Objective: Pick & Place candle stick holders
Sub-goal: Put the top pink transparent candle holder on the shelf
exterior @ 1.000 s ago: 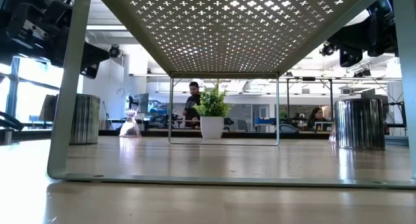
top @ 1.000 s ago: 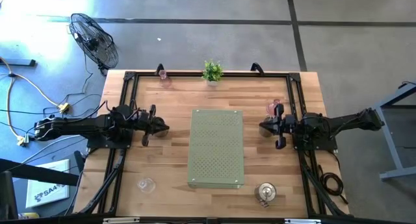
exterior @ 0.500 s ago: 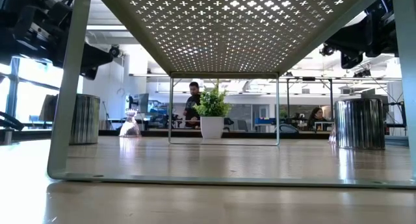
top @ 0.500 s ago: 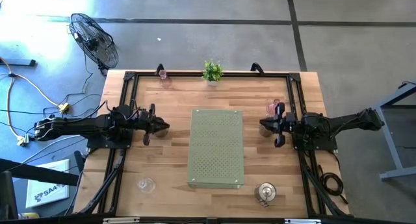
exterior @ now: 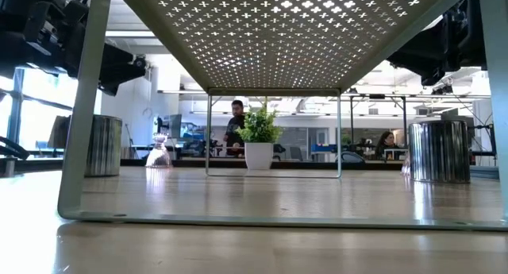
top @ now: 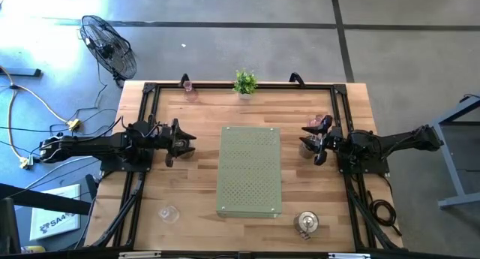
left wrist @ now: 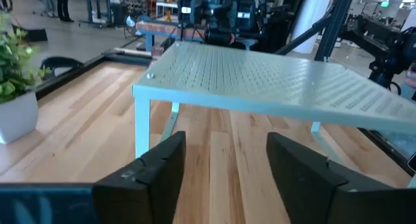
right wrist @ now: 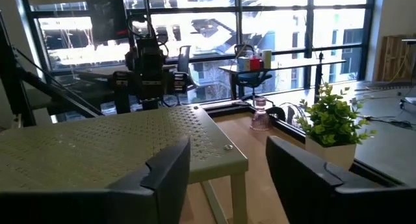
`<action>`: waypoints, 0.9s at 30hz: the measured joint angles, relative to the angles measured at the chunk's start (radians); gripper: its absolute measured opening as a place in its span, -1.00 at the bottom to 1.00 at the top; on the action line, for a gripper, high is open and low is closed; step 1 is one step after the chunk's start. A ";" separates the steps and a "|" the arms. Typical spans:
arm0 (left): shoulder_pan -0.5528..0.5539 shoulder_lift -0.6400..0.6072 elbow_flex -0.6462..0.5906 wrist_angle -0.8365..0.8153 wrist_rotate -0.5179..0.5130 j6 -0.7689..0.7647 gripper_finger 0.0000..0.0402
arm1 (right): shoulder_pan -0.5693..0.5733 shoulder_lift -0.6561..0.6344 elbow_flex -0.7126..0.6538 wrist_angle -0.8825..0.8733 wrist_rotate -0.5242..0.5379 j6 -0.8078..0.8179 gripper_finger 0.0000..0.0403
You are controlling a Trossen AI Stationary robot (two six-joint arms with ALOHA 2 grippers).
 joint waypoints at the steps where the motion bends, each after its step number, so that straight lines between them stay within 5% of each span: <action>1: 0.000 0.000 0.000 0.004 0.000 0.000 0.10 | 0.000 0.000 0.000 0.000 0.002 0.000 0.04; 18: 0.000 0.000 0.015 0.139 -0.042 -0.027 0.18 | 0.000 0.000 0.000 0.000 0.003 0.000 0.19; 27: 0.000 0.000 0.190 -0.082 -0.050 -0.011 0.18 | 0.000 0.000 0.000 0.000 -0.003 0.000 0.18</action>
